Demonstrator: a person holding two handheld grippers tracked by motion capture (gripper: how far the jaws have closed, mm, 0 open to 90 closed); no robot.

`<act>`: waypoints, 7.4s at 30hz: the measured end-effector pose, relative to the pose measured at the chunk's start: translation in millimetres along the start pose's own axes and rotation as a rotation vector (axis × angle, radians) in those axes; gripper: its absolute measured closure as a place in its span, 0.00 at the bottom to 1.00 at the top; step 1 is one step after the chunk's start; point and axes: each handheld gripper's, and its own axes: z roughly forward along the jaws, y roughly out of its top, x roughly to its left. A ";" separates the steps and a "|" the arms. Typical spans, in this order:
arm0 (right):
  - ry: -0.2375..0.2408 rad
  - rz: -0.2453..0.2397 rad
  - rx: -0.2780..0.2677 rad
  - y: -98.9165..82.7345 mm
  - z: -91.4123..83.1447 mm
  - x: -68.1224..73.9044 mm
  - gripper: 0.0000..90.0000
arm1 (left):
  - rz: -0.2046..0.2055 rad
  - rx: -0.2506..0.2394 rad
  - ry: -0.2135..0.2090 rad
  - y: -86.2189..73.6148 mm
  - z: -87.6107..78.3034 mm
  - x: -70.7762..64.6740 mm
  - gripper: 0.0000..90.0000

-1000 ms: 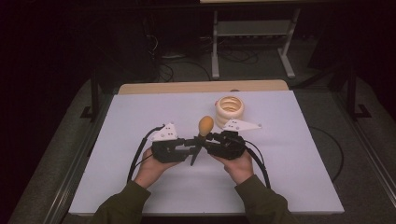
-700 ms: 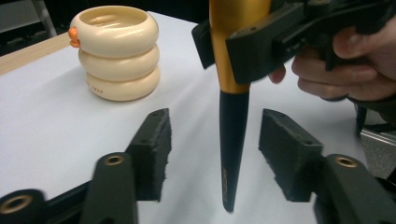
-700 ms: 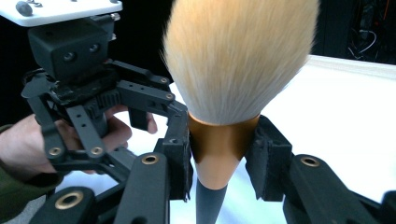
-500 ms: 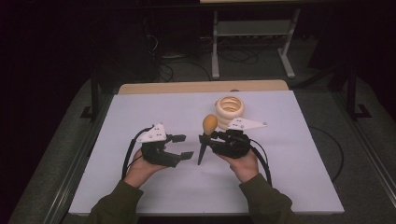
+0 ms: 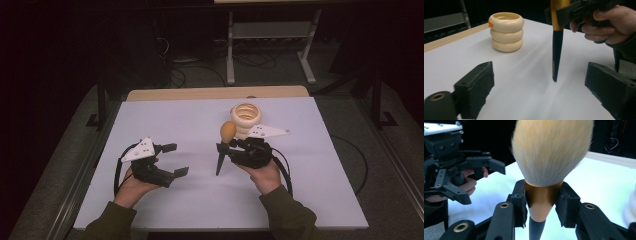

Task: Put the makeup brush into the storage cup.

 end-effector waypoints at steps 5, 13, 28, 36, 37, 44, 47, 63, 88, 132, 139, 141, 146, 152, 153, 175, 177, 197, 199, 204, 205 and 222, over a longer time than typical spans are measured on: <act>0.000 -0.013 0.010 4.8 -0.3 -0.7 0.69 | -0.011 -0.007 0.033 -10.5 -15.0 -2.1 0.03; -0.011 -0.016 0.011 13.2 -7.4 -9.5 0.69 | -0.032 -0.039 0.055 -23.9 -33.4 -5.9 0.03; -0.034 -0.036 0.016 31.8 -13.9 -17.3 0.69 | -0.055 -0.069 0.101 -38.4 -53.4 -9.1 0.03; -0.047 -0.044 0.018 45.6 -15.1 -22.6 0.69 | -0.061 -0.091 0.110 -40.4 -57.8 -8.2 0.03; -0.050 -0.047 0.017 47.2 -15.2 -23.3 0.69 | -0.068 -0.099 0.110 -40.2 -57.7 -8.3 0.03; -0.060 -0.050 0.006 57.7 -14.8 -26.9 0.69 | -0.058 -0.094 0.116 -40.5 -58.0 -7.4 0.03; -0.063 -0.053 0.006 60.7 -14.2 -28.0 0.69 | -0.060 -0.095 0.112 -40.6 -56.9 -8.2 0.03; -0.087 -0.053 -0.009 79.1 -14.4 -35.7 0.69 | -0.049 -0.076 0.107 -41.0 -55.6 -8.9 0.03; -0.164 -0.052 -0.052 111.2 -15.1 -55.0 0.69 | -0.043 -0.085 0.107 -41.2 -55.6 -8.5 0.03; -0.379 0.002 -0.040 100.0 0.5 -116.4 0.69 | -0.039 -0.071 0.098 -41.0 -51.5 -12.2 0.03; -0.384 0.005 -0.018 95.5 4.7 -120.0 0.69 | -0.033 -0.072 0.096 -41.1 -51.0 -12.0 0.03; -0.385 0.008 -0.012 94.5 6.1 -120.4 0.69 | -0.035 -0.072 0.096 -41.1 -50.8 -12.2 0.03; -0.388 0.005 0.000 92.4 9.8 -121.1 0.69 | -0.032 -0.072 0.094 -41.2 -50.9 -11.8 0.03; -0.386 0.010 0.021 88.3 14.5 -122.6 0.69 | -0.025 -0.065 0.096 -41.1 -51.4 -11.5 0.03; -0.385 0.010 0.023 87.7 15.1 -122.9 0.69 | -0.028 -0.068 0.096 -41.1 -51.1 -11.7 0.03; -0.373 0.037 0.075 72.0 24.2 -129.5 0.64 | -0.029 -0.063 0.087 -41.6 -49.2 -12.6 0.03; -0.372 0.049 0.064 72.5 24.1 -130.8 0.54 | -0.030 -0.066 0.087 -41.7 -49.2 -12.7 0.03; -0.433 0.062 0.038 74.2 12.2 -135.5 0.18 | -0.024 -0.063 0.083 -41.1 -47.9 -13.4 0.03; -0.429 0.056 0.037 74.8 11.1 -133.8 0.17 | -0.024 -0.061 0.083 -41.3 -48.1 -13.2 0.03; -0.412 0.038 0.040 76.2 7.5 -127.7 0.15 | -0.023 -0.059 0.083 -40.8 -48.0 -12.9 0.03; -0.408 0.039 0.041 76.2 6.6 -125.9 0.15 | -0.023 -0.062 0.082 -40.8 -47.4 -13.3 0.03; -0.347 -0.010 0.024 65.9 -16.8 -108.3 0.13 | -0.024 -0.056 0.081 -41.1 -46.4 -13.8 0.03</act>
